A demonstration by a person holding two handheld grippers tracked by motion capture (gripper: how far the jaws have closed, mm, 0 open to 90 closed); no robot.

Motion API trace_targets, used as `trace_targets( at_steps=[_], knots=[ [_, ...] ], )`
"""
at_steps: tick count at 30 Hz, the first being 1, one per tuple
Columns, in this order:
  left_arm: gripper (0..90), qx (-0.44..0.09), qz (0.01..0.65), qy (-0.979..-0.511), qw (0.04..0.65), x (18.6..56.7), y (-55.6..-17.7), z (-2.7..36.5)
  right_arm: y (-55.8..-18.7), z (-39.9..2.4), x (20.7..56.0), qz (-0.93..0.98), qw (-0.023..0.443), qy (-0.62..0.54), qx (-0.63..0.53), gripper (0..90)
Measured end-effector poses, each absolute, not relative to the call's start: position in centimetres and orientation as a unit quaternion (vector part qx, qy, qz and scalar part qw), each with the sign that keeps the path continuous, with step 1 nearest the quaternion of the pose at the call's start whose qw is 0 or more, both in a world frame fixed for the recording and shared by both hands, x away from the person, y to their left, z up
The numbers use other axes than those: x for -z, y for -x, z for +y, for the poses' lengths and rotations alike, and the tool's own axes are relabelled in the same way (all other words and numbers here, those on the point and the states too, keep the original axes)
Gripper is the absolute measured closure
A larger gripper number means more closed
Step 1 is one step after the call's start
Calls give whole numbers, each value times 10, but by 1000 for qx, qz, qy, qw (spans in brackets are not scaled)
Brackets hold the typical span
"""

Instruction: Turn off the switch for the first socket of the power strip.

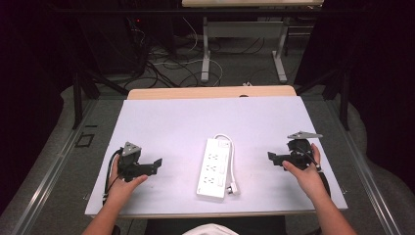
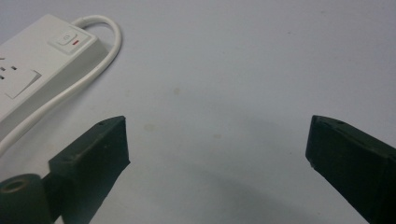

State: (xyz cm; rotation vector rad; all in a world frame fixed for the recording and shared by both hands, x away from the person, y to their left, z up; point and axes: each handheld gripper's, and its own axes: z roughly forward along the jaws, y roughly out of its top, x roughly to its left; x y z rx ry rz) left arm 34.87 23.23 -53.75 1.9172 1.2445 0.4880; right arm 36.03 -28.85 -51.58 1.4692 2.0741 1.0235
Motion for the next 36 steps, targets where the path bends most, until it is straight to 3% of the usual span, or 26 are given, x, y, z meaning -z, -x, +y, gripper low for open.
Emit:
trace_targets(
  at_steps=[36],
  knots=[
    [67, -195, 489, -759, 385, 537, -350, 234, -350, -318, 547, 705, 241, -560, -362, 0]
  ],
)
